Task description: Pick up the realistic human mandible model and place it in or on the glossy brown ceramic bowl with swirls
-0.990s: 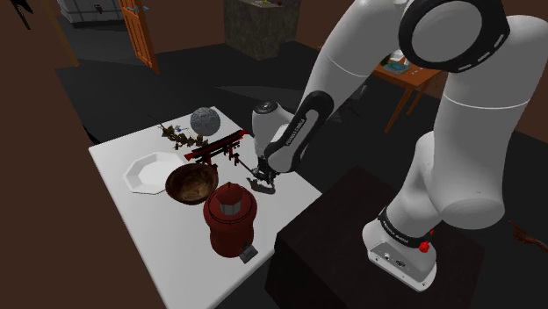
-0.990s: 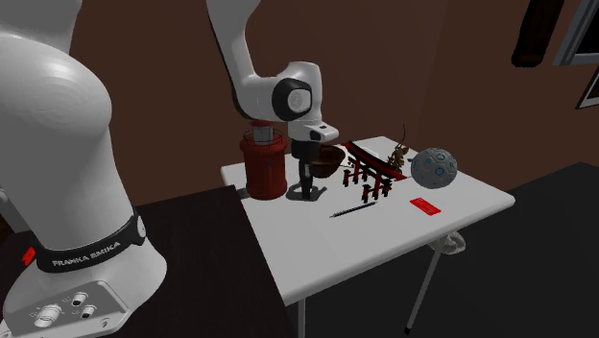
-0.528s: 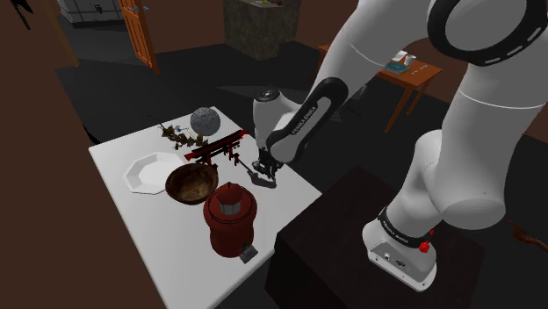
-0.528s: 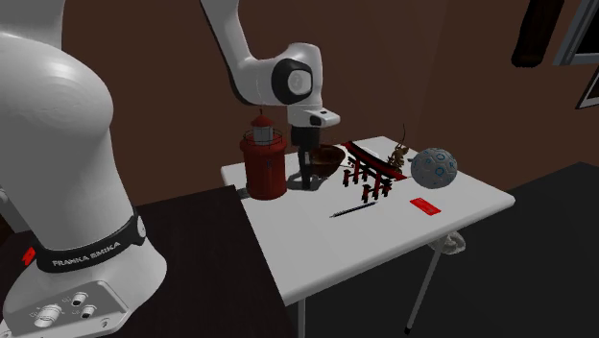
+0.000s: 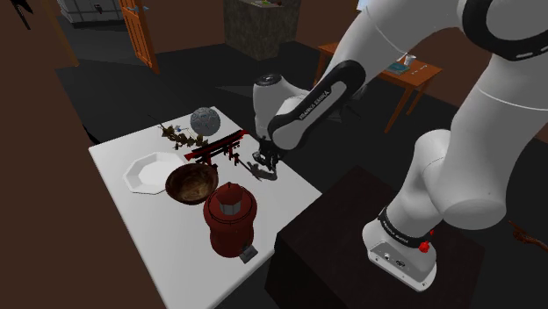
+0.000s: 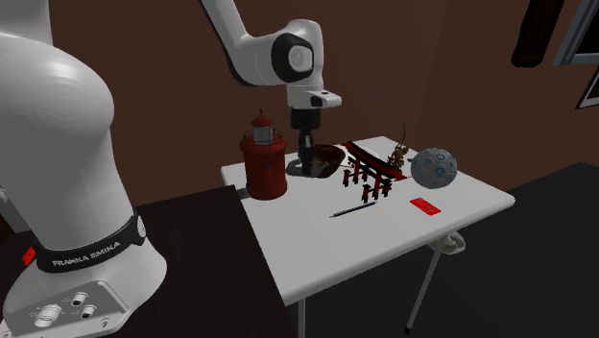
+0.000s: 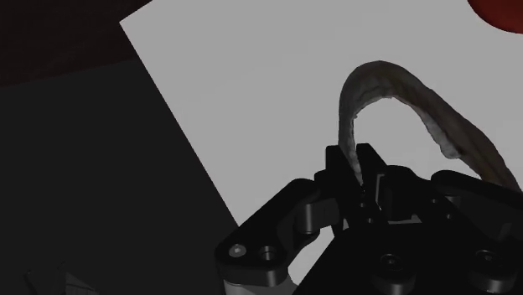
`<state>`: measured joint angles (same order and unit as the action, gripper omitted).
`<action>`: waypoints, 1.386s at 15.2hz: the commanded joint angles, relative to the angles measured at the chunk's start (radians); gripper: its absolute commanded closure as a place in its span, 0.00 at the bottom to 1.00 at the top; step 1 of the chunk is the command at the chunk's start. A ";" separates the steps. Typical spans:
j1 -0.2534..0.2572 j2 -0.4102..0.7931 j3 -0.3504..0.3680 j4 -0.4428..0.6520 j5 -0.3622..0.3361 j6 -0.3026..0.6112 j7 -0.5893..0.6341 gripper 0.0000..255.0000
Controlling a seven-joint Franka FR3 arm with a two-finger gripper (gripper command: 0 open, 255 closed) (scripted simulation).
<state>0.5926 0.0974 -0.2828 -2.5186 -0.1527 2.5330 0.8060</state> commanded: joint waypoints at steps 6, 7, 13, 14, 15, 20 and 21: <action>0.026 0.073 0.032 0.157 0.047 -0.090 0.014 1.00; 0.030 0.100 0.040 0.198 0.059 -0.106 0.017 1.00; 0.049 0.267 0.079 0.465 0.110 -0.212 0.039 1.00; 0.051 0.296 0.085 0.513 0.117 -0.232 0.043 1.00; 0.053 0.326 0.090 0.563 0.123 -0.253 0.047 1.00; 0.058 0.487 0.112 0.840 0.148 -0.372 0.068 1.00; 0.058 0.523 0.116 0.903 0.152 -0.400 0.072 1.00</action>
<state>0.6491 0.5863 -0.1706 -1.6819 -0.0048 2.1670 0.8721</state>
